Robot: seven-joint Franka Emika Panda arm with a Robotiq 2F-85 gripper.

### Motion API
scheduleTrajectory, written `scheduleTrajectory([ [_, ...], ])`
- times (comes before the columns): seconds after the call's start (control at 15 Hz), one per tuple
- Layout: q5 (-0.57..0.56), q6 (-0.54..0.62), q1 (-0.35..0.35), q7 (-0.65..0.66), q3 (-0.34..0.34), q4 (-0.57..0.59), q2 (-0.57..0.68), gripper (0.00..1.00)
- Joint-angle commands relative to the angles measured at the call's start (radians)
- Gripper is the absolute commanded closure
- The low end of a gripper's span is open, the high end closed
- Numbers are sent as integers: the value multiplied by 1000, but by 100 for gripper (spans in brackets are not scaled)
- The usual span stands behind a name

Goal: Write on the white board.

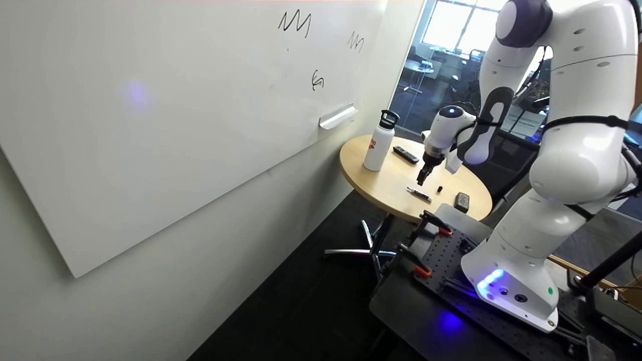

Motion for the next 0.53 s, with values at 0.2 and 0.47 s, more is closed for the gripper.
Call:
scheduleTrajectory([
  [0.2,-93,33,-57,-135,-54,-268,-320,0],
  [0.47,-68,7,-85,-220,-50,-366,-412,0],
])
